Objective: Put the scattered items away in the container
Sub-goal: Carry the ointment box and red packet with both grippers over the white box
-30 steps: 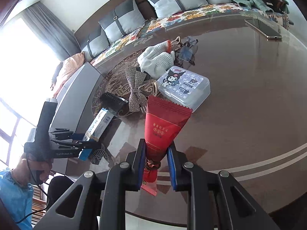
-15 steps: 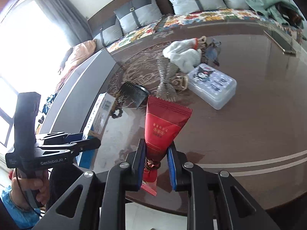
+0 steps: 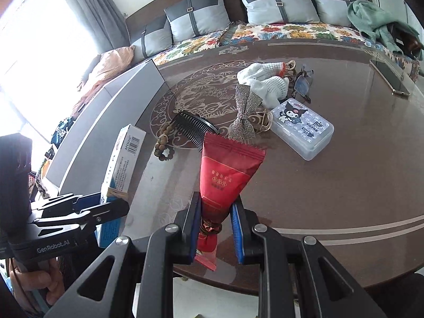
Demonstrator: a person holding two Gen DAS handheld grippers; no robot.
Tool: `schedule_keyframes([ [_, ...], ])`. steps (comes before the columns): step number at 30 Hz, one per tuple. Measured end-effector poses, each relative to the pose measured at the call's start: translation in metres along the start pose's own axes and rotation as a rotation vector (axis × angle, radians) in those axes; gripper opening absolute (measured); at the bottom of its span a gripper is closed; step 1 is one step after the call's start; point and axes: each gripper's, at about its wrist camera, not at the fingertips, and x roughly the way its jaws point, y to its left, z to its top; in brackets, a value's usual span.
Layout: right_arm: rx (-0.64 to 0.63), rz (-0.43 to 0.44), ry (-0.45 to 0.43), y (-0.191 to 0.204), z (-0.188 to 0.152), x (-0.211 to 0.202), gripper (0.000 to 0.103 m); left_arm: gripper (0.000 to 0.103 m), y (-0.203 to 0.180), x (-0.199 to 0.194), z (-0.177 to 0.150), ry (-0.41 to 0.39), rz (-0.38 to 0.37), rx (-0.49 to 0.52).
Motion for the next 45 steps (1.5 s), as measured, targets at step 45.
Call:
schedule_keyframes([
  [45, -0.339, 0.275, -0.093, 0.257, 0.138, 0.034, 0.022, 0.042, 0.236, -0.114, 0.038, -0.176, 0.245, -0.302],
])
